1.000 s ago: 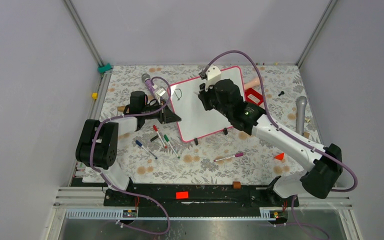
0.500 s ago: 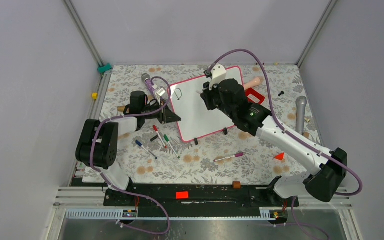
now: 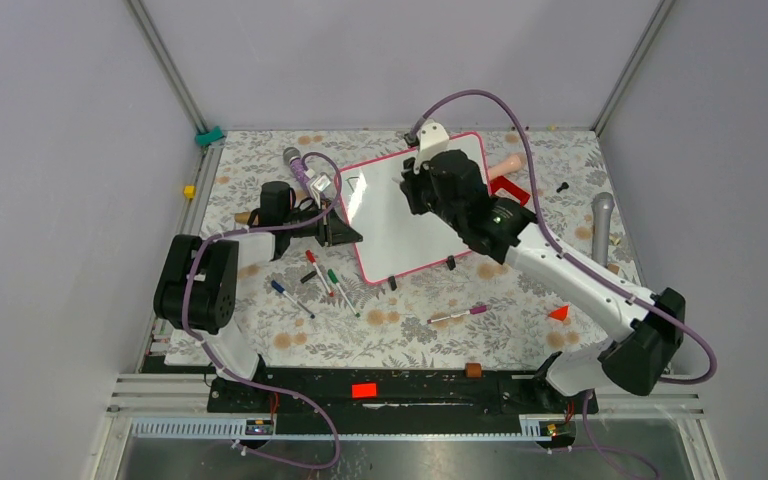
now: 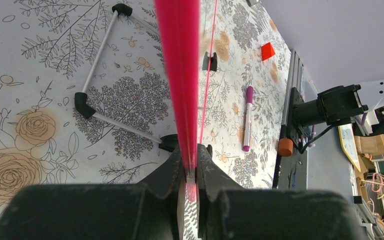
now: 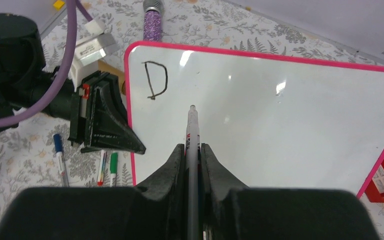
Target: Write a sentence on the whiteboard
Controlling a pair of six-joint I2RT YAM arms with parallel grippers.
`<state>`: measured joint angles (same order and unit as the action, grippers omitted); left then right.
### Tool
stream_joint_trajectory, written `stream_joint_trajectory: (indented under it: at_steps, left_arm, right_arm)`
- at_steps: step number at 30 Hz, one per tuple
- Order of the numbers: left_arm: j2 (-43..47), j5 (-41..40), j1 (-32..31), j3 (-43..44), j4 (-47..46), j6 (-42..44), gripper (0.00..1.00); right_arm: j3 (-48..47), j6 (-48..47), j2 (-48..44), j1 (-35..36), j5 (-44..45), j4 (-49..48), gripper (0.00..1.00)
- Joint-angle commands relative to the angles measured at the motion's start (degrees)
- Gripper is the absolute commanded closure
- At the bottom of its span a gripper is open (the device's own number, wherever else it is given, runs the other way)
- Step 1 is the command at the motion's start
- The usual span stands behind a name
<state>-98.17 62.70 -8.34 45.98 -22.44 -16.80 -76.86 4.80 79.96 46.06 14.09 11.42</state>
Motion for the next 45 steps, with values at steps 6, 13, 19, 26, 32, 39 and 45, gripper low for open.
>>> stream_joint_trajectory:
  at_steps: [6, 13, 19, 26, 32, 39, 45]
  left_arm:
    - [-3.43, -5.34, 0.52, 2.05, 1.83, 2.21, 1.00]
    - [-4.56, -4.74, 0.53, 2.40, 1.28, 1.53, 1.00]
    - [-4.92, -4.48, 0.52, 2.54, 1.17, 1.24, 1.00]
    - [-5.39, -4.20, 0.49, 2.80, 1.19, 0.98, 1.00]
    - [-5.39, -4.12, 0.50, 2.76, 1.25, 1.06, 1.00]
    - [-5.45, -4.02, 0.47, 2.82, 1.25, 0.98, 1.00]
    - [-5.43, -4.02, 0.53, 2.80, 1.33, 0.98, 1.00]
  right_arm:
    - [-11.33, 2.86, 7.89, -0.45, 1.70, 6.46, 1.00]
    - [-13.22, 1.26, 9.19, -0.40, -1.43, 7.27, 1.00]
    - [-13.43, 0.64, 11.18, -0.39, -4.01, 6.91, 1.00]
    - [-15.86, 0.94, 14.63, -0.36, -4.00, 8.01, 1.00]
    - [-18.50, 1.79, 16.61, -0.22, -6.35, 8.43, 1.00]
    - [-22.67, 2.05, 20.65, -0.01, -5.18, 10.83, 1.00]
    - [-25.17, 1.25, 22.88, -0.01, -3.25, 12.20, 1.00]
